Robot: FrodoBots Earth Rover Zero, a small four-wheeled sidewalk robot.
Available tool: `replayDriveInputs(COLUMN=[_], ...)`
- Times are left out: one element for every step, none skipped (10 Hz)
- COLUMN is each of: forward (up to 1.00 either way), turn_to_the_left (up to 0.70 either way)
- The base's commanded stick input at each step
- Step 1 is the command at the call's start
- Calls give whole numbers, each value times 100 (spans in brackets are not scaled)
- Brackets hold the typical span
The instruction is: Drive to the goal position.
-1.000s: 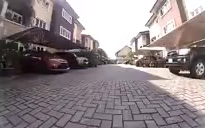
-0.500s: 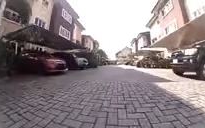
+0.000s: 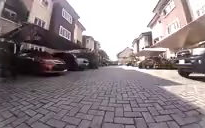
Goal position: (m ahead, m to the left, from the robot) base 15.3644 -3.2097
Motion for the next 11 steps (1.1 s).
replayDriveInputs(forward=[69,69,69,69,69,69,69,69,69,69,69], turn_to_the_left=[3,3,3,3,3,-2,-28,-16,-1,-15,-22])
